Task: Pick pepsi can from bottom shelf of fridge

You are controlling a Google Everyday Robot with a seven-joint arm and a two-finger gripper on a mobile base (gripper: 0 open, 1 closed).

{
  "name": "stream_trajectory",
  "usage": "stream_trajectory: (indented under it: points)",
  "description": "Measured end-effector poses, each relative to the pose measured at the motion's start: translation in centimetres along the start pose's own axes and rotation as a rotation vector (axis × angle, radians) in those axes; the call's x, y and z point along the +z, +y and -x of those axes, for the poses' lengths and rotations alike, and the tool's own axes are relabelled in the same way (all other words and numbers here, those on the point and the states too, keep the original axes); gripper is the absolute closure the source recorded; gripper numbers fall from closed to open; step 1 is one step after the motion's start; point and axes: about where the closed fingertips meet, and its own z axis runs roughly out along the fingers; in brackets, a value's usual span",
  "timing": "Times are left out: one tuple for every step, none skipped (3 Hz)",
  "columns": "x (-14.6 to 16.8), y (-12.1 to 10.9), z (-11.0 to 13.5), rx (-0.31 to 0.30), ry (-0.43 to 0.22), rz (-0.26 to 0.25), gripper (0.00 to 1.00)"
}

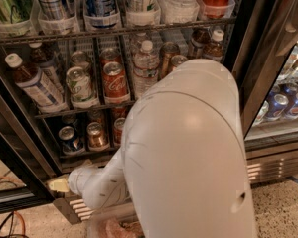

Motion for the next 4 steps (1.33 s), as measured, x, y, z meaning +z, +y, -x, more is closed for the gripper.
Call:
stream_trajectory:
  points:
    - [-0.8,-2.4,0.1,0.028,-0.011,-0.085,0.19]
    - [-1.1,-4.1,0.8,0.044,-0.034,-0.133,0.20]
    - [-0.9,-4.9,2.1,0.043,-0.062,-0.142,0.21]
    - [-0.6,-4.6,3.0,0.030,-0.080,-0.125,0.27]
